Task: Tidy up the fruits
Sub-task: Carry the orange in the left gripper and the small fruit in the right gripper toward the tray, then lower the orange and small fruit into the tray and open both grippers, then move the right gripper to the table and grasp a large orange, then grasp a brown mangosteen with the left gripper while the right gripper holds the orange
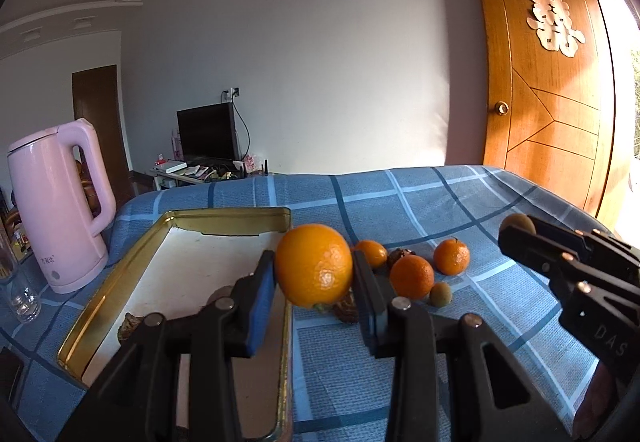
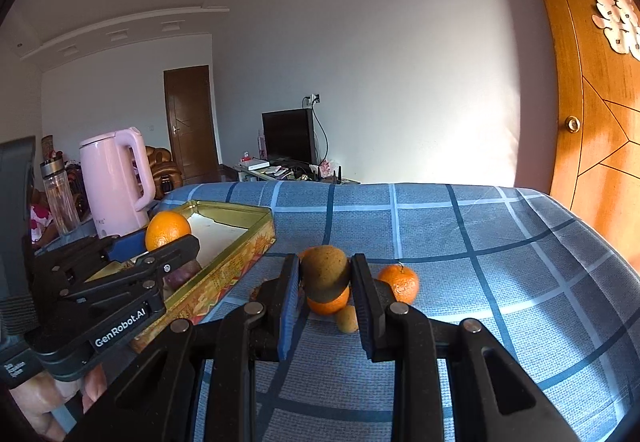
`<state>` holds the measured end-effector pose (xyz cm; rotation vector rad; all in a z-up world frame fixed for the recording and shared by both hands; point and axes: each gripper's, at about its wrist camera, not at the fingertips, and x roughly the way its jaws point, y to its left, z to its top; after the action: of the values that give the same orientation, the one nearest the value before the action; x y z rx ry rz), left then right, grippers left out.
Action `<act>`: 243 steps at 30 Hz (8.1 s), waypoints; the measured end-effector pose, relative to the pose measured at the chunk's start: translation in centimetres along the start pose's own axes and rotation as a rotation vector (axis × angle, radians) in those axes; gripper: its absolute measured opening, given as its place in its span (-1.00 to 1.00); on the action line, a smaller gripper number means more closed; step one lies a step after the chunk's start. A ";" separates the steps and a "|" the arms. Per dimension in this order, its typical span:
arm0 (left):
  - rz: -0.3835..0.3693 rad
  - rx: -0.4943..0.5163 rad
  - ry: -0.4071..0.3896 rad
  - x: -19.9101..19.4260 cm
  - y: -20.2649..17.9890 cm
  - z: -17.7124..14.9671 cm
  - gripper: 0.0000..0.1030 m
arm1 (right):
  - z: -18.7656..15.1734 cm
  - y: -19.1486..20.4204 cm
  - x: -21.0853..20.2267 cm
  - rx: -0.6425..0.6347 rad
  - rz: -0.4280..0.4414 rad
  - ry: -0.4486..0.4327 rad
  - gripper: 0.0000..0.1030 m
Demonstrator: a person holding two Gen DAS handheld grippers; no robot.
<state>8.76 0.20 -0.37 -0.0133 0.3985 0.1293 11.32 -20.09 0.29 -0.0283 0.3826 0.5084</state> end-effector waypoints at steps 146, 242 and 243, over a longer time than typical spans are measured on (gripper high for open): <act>0.110 0.033 0.105 2.2 2.7 2.2 0.98 | -0.2 -1.6 9.2 -0.018 -0.056 0.223 0.29; -0.132 0.127 0.146 6.9 -4.0 0.0 -0.22 | 0.1 -1.8 7.4 -0.051 -0.031 0.067 -0.23; -0.132 0.126 0.145 6.9 -4.0 0.0 -0.22 | 0.1 -1.8 7.4 -0.051 -0.031 0.064 -0.23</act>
<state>15.54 -2.95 -3.12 0.0756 0.5483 -0.0277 18.19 -18.20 -2.40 -0.1002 0.4311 0.4875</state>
